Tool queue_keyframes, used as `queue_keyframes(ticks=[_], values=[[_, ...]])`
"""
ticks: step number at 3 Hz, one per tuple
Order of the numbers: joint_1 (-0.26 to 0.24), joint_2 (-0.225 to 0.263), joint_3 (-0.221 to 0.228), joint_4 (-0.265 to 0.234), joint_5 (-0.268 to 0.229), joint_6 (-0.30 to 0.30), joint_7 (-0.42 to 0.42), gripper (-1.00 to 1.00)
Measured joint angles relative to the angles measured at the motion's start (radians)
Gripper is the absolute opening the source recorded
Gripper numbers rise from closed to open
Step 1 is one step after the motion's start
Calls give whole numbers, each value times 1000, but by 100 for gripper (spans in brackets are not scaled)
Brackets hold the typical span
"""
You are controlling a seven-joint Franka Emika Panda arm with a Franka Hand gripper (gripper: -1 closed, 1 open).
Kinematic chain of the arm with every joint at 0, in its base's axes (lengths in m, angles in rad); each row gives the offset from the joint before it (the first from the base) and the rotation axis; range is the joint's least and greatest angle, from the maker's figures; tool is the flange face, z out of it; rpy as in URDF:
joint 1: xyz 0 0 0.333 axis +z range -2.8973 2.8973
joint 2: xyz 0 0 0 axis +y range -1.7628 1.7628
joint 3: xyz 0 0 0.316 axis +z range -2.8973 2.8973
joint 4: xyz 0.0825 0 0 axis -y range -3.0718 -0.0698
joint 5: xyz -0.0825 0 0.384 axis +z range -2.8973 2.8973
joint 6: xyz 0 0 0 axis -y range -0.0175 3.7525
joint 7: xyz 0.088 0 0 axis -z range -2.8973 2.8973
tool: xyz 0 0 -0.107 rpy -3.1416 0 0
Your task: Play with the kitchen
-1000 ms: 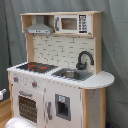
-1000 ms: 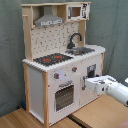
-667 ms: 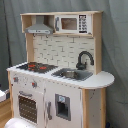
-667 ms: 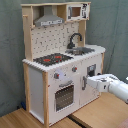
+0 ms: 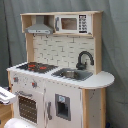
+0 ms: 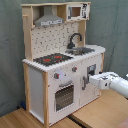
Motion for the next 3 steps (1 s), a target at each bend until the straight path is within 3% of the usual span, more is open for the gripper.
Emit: queue_keyframes(ticks=[1, 3], values=[[-31, -1, -1, -27, 0, 89, -28, 100], [-160, -4, -19, -40, 0, 267, -53, 100]])
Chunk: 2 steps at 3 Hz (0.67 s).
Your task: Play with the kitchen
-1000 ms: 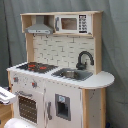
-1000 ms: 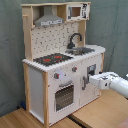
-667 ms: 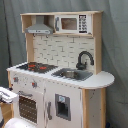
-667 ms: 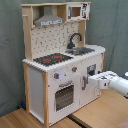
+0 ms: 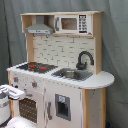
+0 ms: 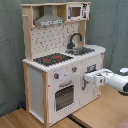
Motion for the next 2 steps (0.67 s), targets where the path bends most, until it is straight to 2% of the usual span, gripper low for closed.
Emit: queue_keyframes(ticks=[2], values=[[-150, -5, -21, 3, 0, 195, -21, 100]])
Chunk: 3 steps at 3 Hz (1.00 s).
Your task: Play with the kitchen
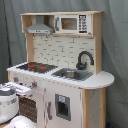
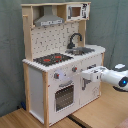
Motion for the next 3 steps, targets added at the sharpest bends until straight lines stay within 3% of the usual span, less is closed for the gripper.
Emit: queue_keyframes(ticks=[3], values=[[-185, -1, 2, 3, 0, 285, -51, 100]])
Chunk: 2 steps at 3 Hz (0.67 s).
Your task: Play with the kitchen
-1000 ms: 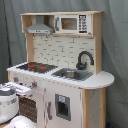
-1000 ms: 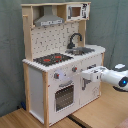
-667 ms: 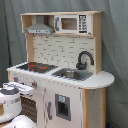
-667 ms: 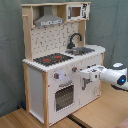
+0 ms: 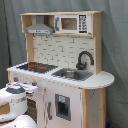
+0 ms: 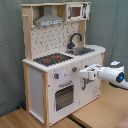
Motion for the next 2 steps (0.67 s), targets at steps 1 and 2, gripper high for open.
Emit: queue_keyframes(ticks=[1, 2], values=[[-59, 0, 9, 17, 0, 79, -18, 100], [-124, 0, 24, 97, 5, 74, -8, 100]])
